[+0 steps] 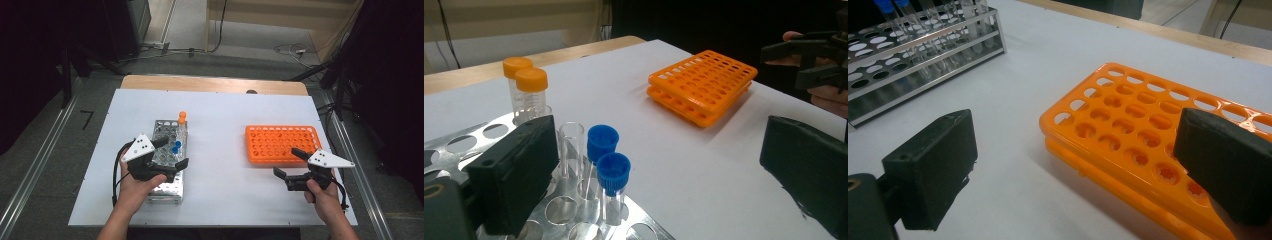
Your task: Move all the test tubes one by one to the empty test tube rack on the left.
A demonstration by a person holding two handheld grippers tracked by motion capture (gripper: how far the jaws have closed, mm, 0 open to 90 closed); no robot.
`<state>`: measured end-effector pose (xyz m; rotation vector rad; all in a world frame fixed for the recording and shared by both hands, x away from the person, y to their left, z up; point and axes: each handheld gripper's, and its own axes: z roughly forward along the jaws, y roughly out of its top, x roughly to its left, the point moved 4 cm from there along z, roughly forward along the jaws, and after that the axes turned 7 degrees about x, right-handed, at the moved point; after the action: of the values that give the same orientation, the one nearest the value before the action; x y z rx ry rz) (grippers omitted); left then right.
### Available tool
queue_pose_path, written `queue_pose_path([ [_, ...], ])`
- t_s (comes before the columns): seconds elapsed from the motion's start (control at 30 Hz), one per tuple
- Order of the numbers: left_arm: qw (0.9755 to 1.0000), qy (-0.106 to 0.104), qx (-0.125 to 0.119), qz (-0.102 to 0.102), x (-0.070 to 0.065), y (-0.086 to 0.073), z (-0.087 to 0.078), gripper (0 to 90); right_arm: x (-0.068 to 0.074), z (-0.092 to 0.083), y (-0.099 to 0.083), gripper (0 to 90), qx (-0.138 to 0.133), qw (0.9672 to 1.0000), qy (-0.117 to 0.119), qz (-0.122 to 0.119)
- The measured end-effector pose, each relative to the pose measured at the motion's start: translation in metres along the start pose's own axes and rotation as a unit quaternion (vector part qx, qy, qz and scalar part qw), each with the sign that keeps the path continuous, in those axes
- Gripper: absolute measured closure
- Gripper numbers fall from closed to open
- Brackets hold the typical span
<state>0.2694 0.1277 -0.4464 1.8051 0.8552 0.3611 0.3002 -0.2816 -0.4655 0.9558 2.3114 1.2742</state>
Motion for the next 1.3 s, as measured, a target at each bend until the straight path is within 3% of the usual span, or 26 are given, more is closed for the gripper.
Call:
queue_pose_path([
  [0.1, 0.9999, -0.014, -0.002, -0.004, 0.002, -0.002, -0.001, 0.0, -0.002, 0.000, -0.001, 2.4, 0.000, 1.0000, -0.002, 0.002],
  [0.43, 0.9998, -0.015, -0.016, 0.004, 0.007, -0.007, -0.017, 0.0, -0.010, -0.002, -0.005, 2.4, -0.002, 0.9999, -0.006, 0.008],
  [1.1, 0.9996, 0.013, -0.020, -0.018, 0.027, -0.038, -0.054, 0.0, -0.031, -0.004, -0.019, 2.4, -0.007, 0.9996, -0.020, 0.021],
  [1.3, 0.9993, 0.012, -0.029, -0.020, 0.035, -0.045, -0.064, 0.0, -0.034, -0.003, -0.023, 2.4, -0.005, 0.9995, -0.022, 0.023],
])
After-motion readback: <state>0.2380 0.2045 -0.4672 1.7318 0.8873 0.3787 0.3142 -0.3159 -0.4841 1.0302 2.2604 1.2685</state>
